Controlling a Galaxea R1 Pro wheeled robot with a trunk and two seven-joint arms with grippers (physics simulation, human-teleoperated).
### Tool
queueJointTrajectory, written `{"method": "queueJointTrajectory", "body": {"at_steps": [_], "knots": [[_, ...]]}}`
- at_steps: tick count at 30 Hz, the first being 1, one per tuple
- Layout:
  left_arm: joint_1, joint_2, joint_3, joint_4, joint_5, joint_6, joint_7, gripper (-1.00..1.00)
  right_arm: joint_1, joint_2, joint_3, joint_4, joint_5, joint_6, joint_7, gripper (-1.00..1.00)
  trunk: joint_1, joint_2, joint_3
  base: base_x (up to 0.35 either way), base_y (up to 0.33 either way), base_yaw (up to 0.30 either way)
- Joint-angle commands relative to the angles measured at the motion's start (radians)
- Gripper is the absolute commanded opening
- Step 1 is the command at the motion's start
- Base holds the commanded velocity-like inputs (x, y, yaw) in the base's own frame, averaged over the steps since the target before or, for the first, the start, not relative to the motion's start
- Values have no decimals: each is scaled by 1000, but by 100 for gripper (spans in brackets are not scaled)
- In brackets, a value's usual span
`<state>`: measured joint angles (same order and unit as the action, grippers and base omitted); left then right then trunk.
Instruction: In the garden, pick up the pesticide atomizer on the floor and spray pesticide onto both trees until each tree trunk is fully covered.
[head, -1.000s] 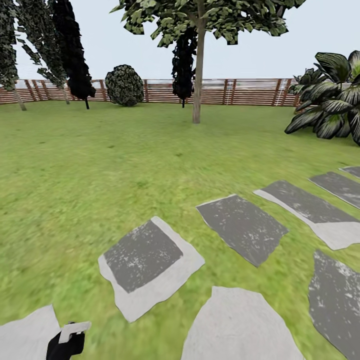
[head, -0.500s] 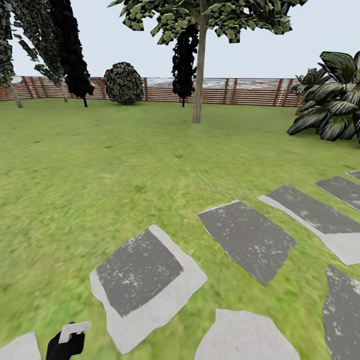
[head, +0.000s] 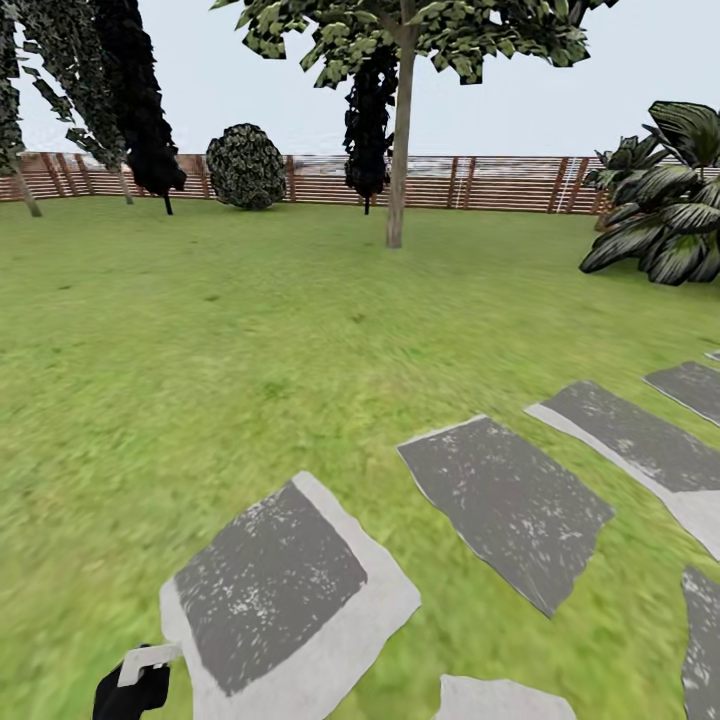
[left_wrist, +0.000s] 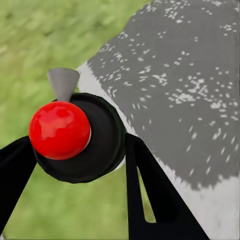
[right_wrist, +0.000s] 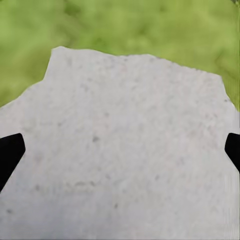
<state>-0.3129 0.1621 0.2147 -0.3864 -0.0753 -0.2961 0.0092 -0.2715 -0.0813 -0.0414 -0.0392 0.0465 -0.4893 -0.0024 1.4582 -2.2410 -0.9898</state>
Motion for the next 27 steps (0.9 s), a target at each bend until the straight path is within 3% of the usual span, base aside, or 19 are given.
{"method": "queueJointTrajectory", "body": {"at_steps": [1, 4, 11, 27], "knots": [[0, 0, 0, 0, 0, 0, 0, -100, 0, 0, 0, -2, -1, 0, 0, 100, 0, 0, 0, 339, 0, 0], [0, -1, 0, 0, 0, 0, -1, -100, 0, 1, -2, -17, -3, 0, -1, 100, 0, 0, 0, 339, 0, 0], [0, -1, 0, 1, 0, 0, -2, -100, -1, 1, -4, -238, -5, -1, -2, 100, 0, 0, 0, 339, 0, 0], [0, -25, -1, 3, -3, 3, 4, -100, 0, 3, 1, -239, -2, -21, -1, 100, 0, 0, 0, 339, 0, 0]]}}
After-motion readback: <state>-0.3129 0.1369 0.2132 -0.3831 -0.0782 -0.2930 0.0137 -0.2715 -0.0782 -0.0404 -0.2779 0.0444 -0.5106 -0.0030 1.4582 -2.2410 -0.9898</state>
